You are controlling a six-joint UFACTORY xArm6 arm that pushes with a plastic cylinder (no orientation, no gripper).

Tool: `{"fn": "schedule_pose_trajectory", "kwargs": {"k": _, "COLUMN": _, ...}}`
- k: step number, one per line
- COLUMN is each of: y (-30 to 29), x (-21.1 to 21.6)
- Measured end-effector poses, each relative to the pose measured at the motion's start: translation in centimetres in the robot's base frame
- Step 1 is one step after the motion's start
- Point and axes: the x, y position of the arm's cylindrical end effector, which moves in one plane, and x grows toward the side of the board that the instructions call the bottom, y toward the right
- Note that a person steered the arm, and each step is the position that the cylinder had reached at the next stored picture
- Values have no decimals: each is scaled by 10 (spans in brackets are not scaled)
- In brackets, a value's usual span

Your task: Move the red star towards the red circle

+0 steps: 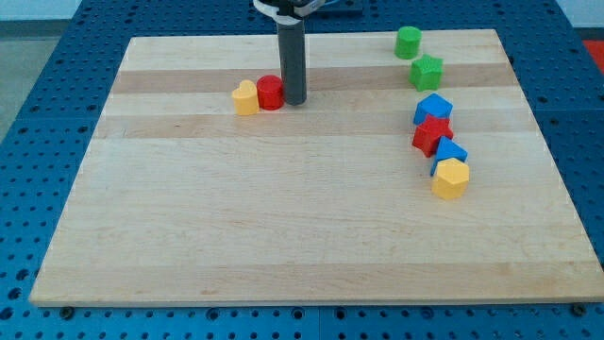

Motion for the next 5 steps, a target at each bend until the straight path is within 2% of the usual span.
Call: {"fn": "schedule_pose_trajectory", "kwargs": {"k": 5, "y": 230, "x": 0}}
